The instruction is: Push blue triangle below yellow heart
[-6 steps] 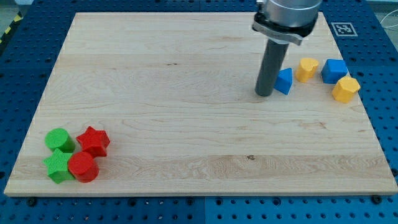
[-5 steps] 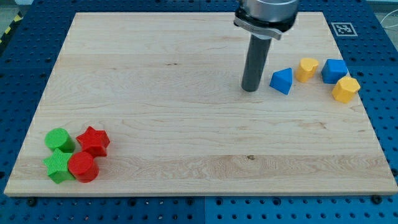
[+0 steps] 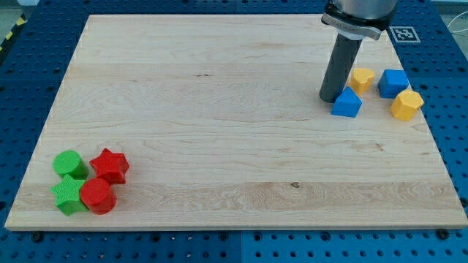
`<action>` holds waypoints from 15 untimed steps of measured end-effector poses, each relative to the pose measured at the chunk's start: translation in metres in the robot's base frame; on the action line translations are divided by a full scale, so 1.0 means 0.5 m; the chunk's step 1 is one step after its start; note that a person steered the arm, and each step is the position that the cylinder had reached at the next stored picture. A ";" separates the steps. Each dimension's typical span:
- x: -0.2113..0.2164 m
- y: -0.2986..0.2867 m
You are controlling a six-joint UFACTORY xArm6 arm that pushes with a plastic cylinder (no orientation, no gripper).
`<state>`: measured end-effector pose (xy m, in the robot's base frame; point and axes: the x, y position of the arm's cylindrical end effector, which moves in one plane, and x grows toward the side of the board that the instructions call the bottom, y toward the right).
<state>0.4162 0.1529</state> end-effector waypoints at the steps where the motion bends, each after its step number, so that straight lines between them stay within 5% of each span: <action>1: 0.010 -0.015; 12: 0.087 0.068; 15: 0.202 0.124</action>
<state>0.5171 0.2151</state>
